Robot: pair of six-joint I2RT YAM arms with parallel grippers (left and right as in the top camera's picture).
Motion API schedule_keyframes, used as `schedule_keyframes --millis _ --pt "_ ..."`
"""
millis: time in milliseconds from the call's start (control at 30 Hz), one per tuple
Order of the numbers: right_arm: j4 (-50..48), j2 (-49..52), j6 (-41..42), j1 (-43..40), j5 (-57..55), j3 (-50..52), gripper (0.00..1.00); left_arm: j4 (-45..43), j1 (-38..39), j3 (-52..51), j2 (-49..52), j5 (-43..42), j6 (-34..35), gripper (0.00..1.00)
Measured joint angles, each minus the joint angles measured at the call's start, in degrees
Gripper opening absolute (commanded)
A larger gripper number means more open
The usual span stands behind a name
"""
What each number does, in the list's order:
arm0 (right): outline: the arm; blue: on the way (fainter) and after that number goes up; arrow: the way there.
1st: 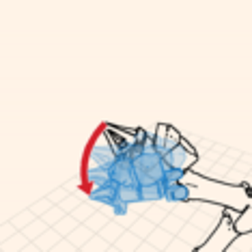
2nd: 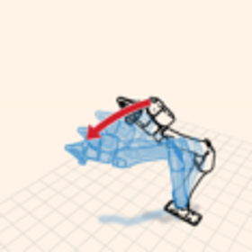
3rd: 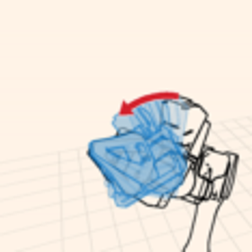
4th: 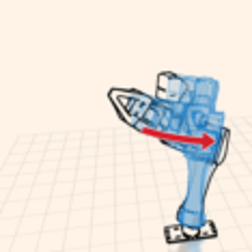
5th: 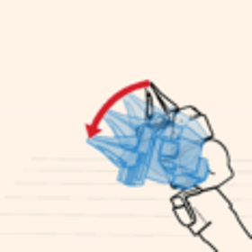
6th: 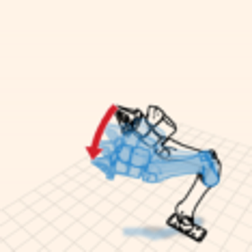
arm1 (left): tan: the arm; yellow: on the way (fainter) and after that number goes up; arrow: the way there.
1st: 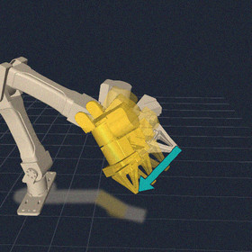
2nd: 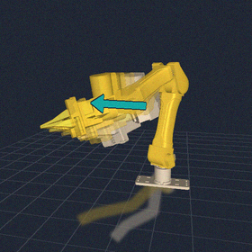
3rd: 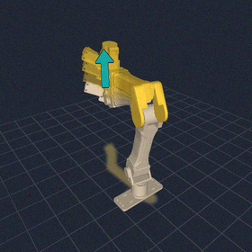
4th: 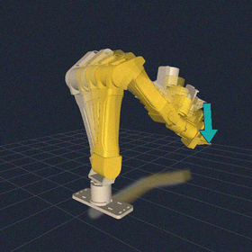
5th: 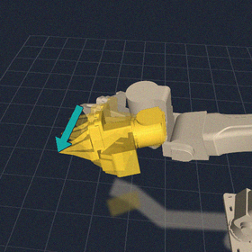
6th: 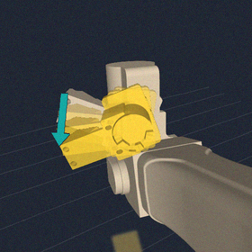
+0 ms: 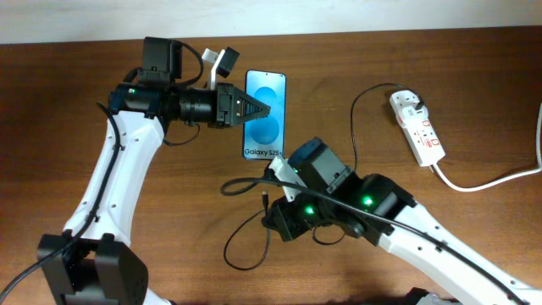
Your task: Plug charger to phone and switch on socket
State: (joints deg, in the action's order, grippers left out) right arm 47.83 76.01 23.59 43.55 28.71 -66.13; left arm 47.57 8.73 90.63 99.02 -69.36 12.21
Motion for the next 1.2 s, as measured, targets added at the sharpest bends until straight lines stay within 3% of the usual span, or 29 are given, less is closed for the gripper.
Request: schedule_keyframes --millis 633,933,1200 --pt "-4.8 0.6 2.1 -2.8 -4.6 -3.5 0.04 2.1 0.2 0.0 0.0 0.0 -2.4 0.0" --pt "-5.2 3.0 2.2 -3.8 4.1 -3.5 0.04 3.2 0.2 0.0 0.0 0.2 -6.5 0.0" --pt "-4.8 3.0 2.2 -3.8 5.0 -3.5 0.04 3.2 0.2 0.0 0.0 -0.1 -6.7 0.0"
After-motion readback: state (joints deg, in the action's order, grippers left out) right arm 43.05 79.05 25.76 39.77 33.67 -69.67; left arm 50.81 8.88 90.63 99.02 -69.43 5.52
